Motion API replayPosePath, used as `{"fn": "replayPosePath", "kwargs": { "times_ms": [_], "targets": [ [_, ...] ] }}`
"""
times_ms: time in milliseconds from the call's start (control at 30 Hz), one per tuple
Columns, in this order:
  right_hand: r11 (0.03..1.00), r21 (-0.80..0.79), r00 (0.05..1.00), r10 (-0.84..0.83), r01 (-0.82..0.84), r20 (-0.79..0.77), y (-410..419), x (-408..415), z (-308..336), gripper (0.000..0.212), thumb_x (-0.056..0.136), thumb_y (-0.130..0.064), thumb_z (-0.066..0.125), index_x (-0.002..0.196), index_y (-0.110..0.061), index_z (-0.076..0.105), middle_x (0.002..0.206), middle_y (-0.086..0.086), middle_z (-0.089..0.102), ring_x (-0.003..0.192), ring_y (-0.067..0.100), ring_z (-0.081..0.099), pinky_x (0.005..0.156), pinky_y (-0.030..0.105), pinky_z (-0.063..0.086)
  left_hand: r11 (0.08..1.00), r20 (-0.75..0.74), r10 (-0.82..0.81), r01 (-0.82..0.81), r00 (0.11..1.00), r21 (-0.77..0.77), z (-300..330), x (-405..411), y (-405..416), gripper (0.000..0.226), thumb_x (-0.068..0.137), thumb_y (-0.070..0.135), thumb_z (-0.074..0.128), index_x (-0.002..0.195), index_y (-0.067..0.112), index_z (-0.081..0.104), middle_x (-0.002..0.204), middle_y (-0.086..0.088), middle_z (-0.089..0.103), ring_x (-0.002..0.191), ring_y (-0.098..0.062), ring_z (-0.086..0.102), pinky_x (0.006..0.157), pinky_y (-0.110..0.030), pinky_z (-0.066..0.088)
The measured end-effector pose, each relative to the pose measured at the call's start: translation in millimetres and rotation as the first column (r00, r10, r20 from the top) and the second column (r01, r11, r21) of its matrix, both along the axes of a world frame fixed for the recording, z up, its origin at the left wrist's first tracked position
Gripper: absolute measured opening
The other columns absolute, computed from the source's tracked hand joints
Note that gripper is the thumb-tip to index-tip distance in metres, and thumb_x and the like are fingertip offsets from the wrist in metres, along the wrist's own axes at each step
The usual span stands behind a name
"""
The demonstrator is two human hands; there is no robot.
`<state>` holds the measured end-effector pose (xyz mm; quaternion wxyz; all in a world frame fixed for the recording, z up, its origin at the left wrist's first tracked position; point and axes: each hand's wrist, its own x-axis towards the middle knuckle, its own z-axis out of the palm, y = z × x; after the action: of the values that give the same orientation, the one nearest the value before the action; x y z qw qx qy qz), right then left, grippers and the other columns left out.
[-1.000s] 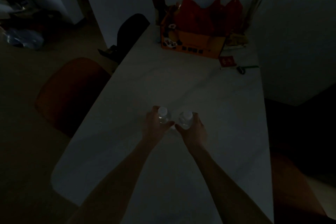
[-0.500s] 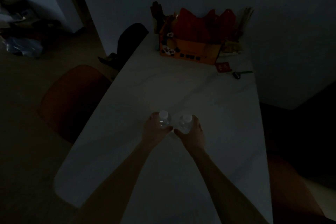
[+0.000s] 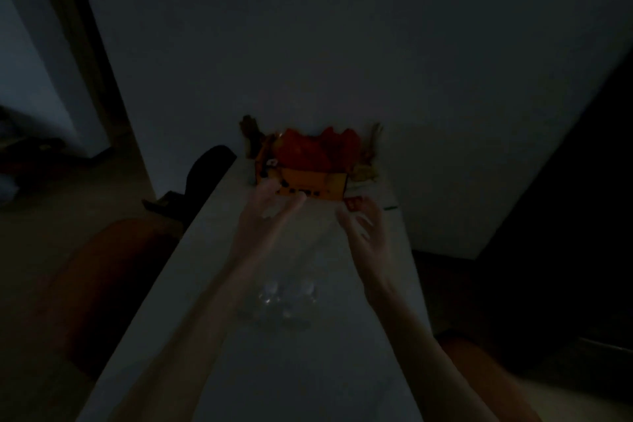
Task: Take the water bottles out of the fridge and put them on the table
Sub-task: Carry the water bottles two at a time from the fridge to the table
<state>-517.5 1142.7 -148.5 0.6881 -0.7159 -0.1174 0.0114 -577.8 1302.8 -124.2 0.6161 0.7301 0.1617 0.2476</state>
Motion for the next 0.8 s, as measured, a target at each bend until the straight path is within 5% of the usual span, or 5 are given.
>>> {"fn": "replayPosePath", "kwargs": {
  "times_ms": [100, 267, 500, 633, 800],
  "targets": [
    [0.995, 0.097, 0.986, -0.05, 0.034, 0.158, -43, -11, 70, 0.068, 0.083, -0.049, 0.071, 0.142, -0.025, 0.046, 0.137, -0.011, 0.054, 0.126, 0.008, 0.054, 0.106, 0.038, 0.047, 0.994, 0.137, -0.075, 0.084, 0.988, -0.063, 72, -2, -42, 0.088, 0.062, 0.059, 0.082, 0.136, 0.019, 0.053, 0.136, 0.005, 0.056, 0.126, -0.01, 0.053, 0.096, -0.021, 0.046],
    [0.979, 0.149, 0.949, -0.173, 0.137, 0.264, -139, -37, 140, 0.074, 0.073, -0.068, 0.067, 0.136, -0.032, 0.052, 0.136, -0.01, 0.057, 0.126, 0.007, 0.055, 0.109, 0.039, 0.045, 0.971, 0.287, -0.22, 0.237, 0.932, -0.026, 148, -10, -138, 0.059, 0.078, 0.037, 0.069, 0.129, 0.014, 0.054, 0.125, 0.002, 0.058, 0.11, 0.0, 0.056, 0.076, -0.001, 0.044],
    [0.931, 0.177, 0.876, -0.361, 0.319, 0.321, -316, -88, 187, 0.059, 0.083, -0.058, 0.064, 0.133, -0.029, 0.055, 0.134, -0.006, 0.06, 0.126, 0.008, 0.055, 0.11, 0.036, 0.044, 0.894, 0.274, -0.437, 0.447, 0.857, 0.031, 191, -40, -307, 0.057, 0.09, 0.036, 0.059, 0.14, 0.012, 0.046, 0.142, -0.003, 0.05, 0.124, -0.012, 0.049, 0.102, -0.027, 0.04],
    [0.907, 0.146, 0.838, -0.421, 0.395, 0.348, -435, -124, 197, 0.047, 0.091, -0.043, 0.06, 0.135, -0.028, 0.054, 0.129, -0.013, 0.059, 0.123, 0.004, 0.054, 0.094, 0.01, 0.047, 0.838, 0.281, -0.522, 0.546, 0.805, -0.007, 193, -58, -424, 0.054, 0.095, 0.026, 0.054, 0.144, 0.008, 0.041, 0.147, -0.008, 0.044, 0.138, -0.023, 0.04, 0.11, -0.032, 0.032],
    [0.865, 0.112, 0.789, -0.493, 0.489, 0.368, -573, -161, 199, 0.065, 0.082, -0.062, 0.058, 0.137, -0.028, 0.053, 0.135, -0.006, 0.059, 0.121, 0.005, 0.056, 0.092, 0.013, 0.048, 0.74, 0.25, -0.634, 0.668, 0.731, -0.079, 185, -74, -561, 0.049, 0.073, 0.054, 0.066, 0.118, 0.036, 0.059, 0.121, 0.02, 0.062, 0.11, 0.006, 0.057, 0.105, -0.03, 0.043]
  ]
}}
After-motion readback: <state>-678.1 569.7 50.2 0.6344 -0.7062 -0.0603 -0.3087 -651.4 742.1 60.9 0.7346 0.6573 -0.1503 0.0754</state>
